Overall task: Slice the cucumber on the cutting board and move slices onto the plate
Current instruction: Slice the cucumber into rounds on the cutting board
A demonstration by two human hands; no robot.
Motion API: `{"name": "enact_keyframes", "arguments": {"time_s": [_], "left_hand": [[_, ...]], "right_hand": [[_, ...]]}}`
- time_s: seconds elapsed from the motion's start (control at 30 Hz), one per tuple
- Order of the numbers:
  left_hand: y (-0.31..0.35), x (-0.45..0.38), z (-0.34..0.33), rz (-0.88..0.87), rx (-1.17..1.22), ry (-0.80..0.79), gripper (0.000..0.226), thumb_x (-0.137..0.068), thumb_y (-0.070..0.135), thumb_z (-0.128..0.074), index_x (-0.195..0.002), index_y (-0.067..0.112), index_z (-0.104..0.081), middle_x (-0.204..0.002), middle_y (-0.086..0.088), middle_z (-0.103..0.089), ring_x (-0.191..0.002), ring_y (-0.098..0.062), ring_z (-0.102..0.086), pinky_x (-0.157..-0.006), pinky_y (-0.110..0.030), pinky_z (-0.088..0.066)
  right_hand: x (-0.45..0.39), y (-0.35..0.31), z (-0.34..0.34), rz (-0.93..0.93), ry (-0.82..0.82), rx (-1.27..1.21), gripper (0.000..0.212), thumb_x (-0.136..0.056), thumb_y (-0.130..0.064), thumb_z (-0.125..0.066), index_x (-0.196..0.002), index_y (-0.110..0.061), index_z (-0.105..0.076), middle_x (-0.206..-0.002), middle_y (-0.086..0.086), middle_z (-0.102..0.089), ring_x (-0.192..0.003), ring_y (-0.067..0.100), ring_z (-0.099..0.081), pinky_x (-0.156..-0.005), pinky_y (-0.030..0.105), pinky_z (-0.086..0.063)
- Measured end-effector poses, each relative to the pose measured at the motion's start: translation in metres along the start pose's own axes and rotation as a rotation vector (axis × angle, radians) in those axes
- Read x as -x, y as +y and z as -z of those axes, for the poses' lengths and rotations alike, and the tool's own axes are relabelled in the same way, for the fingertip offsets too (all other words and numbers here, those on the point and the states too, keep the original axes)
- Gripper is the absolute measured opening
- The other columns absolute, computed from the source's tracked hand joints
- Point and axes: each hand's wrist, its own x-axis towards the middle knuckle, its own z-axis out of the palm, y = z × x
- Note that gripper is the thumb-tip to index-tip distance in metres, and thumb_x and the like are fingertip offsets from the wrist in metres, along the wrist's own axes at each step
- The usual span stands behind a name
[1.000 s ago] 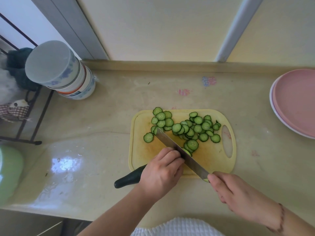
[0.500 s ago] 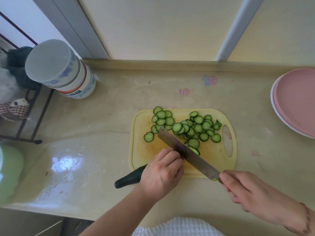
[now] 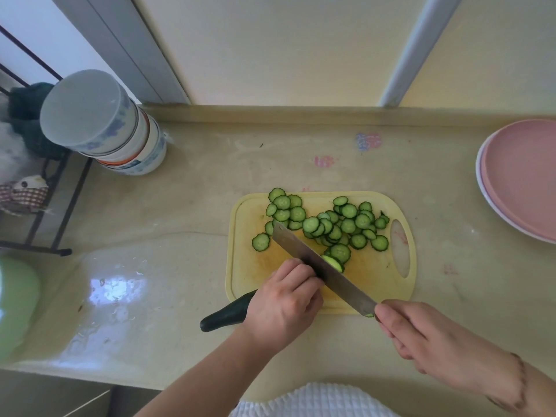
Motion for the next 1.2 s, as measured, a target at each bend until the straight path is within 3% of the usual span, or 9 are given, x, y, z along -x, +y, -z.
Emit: {"name": "enact_keyframes", "arguments": {"time_s": [0.1, 0.27, 0.33, 0.5, 0.73, 0.9, 1.03, 1.2], "left_hand": [[0.0, -0.001, 0.001, 0.002, -0.003, 0.008, 0.009, -0.091, 0.001, -0.066, -0.085, 0.006, -0.072, -0.088, -0.005, -0.064, -0.086, -0.025, -0.06, -0.08, -0.028, -0.052], [0.0, 0.0, 0.0, -0.004, -0.009, 0.012, 0.011, -0.093, 0.003, -0.064, -0.087, 0.006, -0.073, -0.091, -0.006, -0.065, -0.087, -0.025, -0.06, -0.08, -0.027, -0.052], [0.0, 0.001, 0.0, 0.0, -0.011, 0.01, 0.01, -0.093, 0.003, -0.064, -0.088, 0.006, -0.073, -0.091, -0.006, -0.065, -0.088, -0.026, -0.061, -0.08, -0.029, -0.052], [0.002, 0.001, 0.0, -0.012, -0.016, 0.012, 0.009, -0.09, 0.0, -0.066, -0.084, 0.006, -0.07, -0.093, -0.006, -0.064, -0.086, -0.026, -0.06, -0.076, -0.033, -0.053], [0.008, 0.01, 0.003, -0.125, -0.034, 0.035, 0.006, -0.086, 0.005, -0.072, -0.086, 0.011, -0.074, -0.097, -0.002, -0.069, -0.089, -0.026, -0.063, -0.076, -0.037, -0.051], [0.007, 0.017, 0.008, -0.254, -0.076, -0.007, 0.006, -0.087, 0.005, -0.071, -0.088, 0.01, -0.074, -0.099, -0.003, -0.069, -0.089, -0.029, -0.064, -0.078, -0.037, -0.05], [0.006, 0.021, 0.009, -0.355, -0.098, -0.066, 0.008, -0.091, 0.008, -0.068, -0.092, 0.011, -0.075, -0.099, -0.003, -0.069, -0.091, -0.029, -0.063, -0.084, -0.036, -0.049], [0.01, 0.019, 0.012, -0.403, -0.095, -0.064, 0.014, -0.093, 0.011, -0.064, -0.101, 0.012, -0.075, -0.103, -0.004, -0.069, -0.094, -0.03, -0.062, -0.089, -0.039, -0.049]], "right_hand": [[-0.009, 0.001, -0.006, 0.03, 0.029, 0.063, 0.058, -0.083, -0.07, -0.026, -0.07, -0.015, -0.039, -0.055, -0.007, -0.037, -0.05, 0.007, -0.032, -0.049, 0.025, -0.034], [-0.02, 0.007, -0.013, 0.072, 0.071, 0.151, 0.064, -0.086, -0.068, -0.023, -0.072, -0.01, -0.046, -0.058, -0.002, -0.044, -0.052, 0.007, -0.04, -0.06, 0.038, -0.044], [-0.02, 0.008, -0.011, 0.075, 0.075, 0.145, 0.062, -0.086, -0.069, -0.024, -0.071, -0.012, -0.044, -0.057, -0.003, -0.042, -0.051, 0.006, -0.038, -0.057, 0.036, -0.042], [-0.019, 0.008, 0.009, 0.036, 0.095, 0.089, 0.058, -0.081, -0.069, -0.027, -0.069, -0.014, -0.041, -0.049, -0.008, -0.038, -0.045, 0.006, -0.032, -0.047, 0.018, -0.031], [-0.015, 0.005, 0.022, 0.056, 0.041, 0.043, 0.063, -0.082, -0.068, -0.032, -0.072, -0.007, -0.041, -0.048, -0.009, -0.035, -0.046, 0.006, -0.028, -0.047, 0.019, -0.03], [-0.008, 0.002, 0.029, 0.229, 0.251, 0.426, 0.064, -0.08, -0.085, -0.02, -0.072, -0.027, -0.047, -0.048, -0.006, -0.046, -0.044, 0.01, -0.044, -0.046, 0.028, -0.037], [-0.019, 0.007, 0.022, 0.289, 0.479, 0.719, 0.065, -0.084, -0.083, -0.017, -0.078, -0.029, -0.053, -0.054, -0.011, -0.053, -0.045, 0.005, -0.047, -0.042, 0.022, -0.035], [-0.032, 0.015, 0.013, 0.33, 0.601, 0.844, 0.066, -0.085, -0.081, -0.013, -0.077, -0.029, -0.053, -0.058, -0.01, -0.057, -0.045, 0.012, -0.055, -0.038, 0.026, -0.037]]}}
